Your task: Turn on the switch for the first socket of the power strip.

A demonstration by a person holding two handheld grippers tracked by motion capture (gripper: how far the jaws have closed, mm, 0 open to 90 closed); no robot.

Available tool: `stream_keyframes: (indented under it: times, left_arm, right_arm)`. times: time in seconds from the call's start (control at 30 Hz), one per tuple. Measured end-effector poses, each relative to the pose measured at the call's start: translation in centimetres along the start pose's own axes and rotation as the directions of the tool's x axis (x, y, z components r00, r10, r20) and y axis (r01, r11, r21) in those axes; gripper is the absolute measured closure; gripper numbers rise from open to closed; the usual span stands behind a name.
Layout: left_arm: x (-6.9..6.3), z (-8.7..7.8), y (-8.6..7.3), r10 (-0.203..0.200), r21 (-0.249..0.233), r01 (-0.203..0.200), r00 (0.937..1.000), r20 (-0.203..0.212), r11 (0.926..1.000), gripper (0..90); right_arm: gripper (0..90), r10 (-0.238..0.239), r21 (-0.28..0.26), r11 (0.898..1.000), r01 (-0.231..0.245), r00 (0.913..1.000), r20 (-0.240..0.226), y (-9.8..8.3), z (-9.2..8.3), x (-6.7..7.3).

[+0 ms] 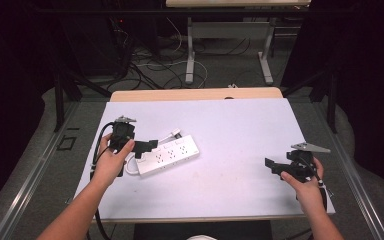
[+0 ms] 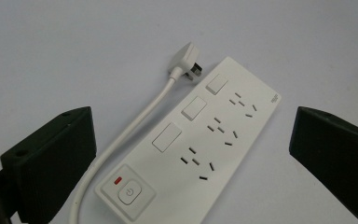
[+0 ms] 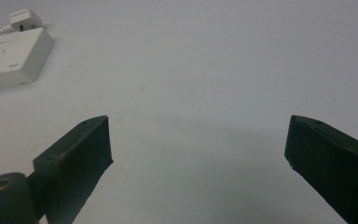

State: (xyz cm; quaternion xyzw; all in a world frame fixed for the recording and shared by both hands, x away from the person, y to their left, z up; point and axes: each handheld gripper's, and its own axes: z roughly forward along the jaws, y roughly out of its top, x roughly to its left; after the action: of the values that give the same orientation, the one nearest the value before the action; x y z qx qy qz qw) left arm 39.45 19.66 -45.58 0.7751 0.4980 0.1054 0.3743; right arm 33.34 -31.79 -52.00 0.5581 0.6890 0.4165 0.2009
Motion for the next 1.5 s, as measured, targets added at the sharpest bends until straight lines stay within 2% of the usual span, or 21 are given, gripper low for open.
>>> stream_keyframes:
  times: [0.13, 0.3, 0.5, 0.87, 1.1, 1.37, 1.4, 1.43, 1.47, 1.5]
  left_arm:
    - [0.4, -0.7, -0.4, -0.014, -0.015, 0.014, 0.9998, -0.016, 0.9998, 0.4]
    - [0.9, -1.5, -1.0, -0.051, -0.037, 0.05, 0.9986, -0.012, 0.9981, 0.7]
    - [1.6, -2.6, -1.7, -0.073, -0.057, 0.073, 0.9972, -0.015, 0.9957, 0.8]
    - [3.1, -4.8, -3.3, -0.09, -0.086, 0.084, 0.9932, -0.074, 0.9927, 0.9]
    - [3.8, -5.0, -4.6, -0.105, -0.091, 0.096, 0.9887, -0.107, 0.9912, 1.0]
    - [4.5, -4.6, -6.0, -0.13, -0.114, 0.119, 0.9871, -0.094, 0.9863, 1.3]
    - [4.6, -4.6, -6.2, -0.127, -0.1, 0.117, 0.9875, -0.094, 0.988, 1.3]
    - [4.6, -4.4, -6.4, -0.136, -0.12, 0.124, 0.9864, -0.092, 0.985, 1.3]
    - [4.8, -4.4, -6.6, -0.134, -0.114, 0.124, 0.9869, -0.09, 0.9857, 1.3]
    - [4.8, -4.4, -6.7, -0.151, -0.124, 0.139, 0.9845, -0.09, 0.9825, 1.4]
  right_arm:
    - [6.6, -0.008, 0.002, 1.0, 0.008, 1.0, -0.005, 0.0, -0.1, 0.0]
    - [6.6, -0.002, 0.005, 1.0, 0.002, 1.0, -0.006, 0.0, -0.1, 0.0]
    - [6.6, 0.0, -0.008, 1.0, 0.0, 1.0, 0.001, 0.1, -0.1, 0.0]
    - [6.6, -0.006, -0.01, 1.0, 0.006, 1.0, 0.001, 0.1, -0.2, -0.1]
    - [6.6, -0.001, -0.003, 1.0, 0.001, 1.0, -0.002, 0.1, -0.2, -0.1]
    - [6.6, -0.006, -0.004, 1.0, 0.006, 1.0, -0.001, 0.1, -0.3, -0.2]
    - [6.6, -0.006, -0.004, 1.0, 0.006, 1.0, -0.001, 0.1, -0.3, -0.2]
    - [6.6, -0.006, -0.005, 1.0, 0.006, 1.0, -0.001, 0.1, -0.3, -0.2]
    - [6.6, -0.006, -0.004, 1.0, 0.006, 1.0, -0.001, 0.1, -0.3, -0.2]
    - [6.6, -0.006, -0.004, 1.0, 0.006, 1.0, -0.001, 0.1, -0.3, -0.2]
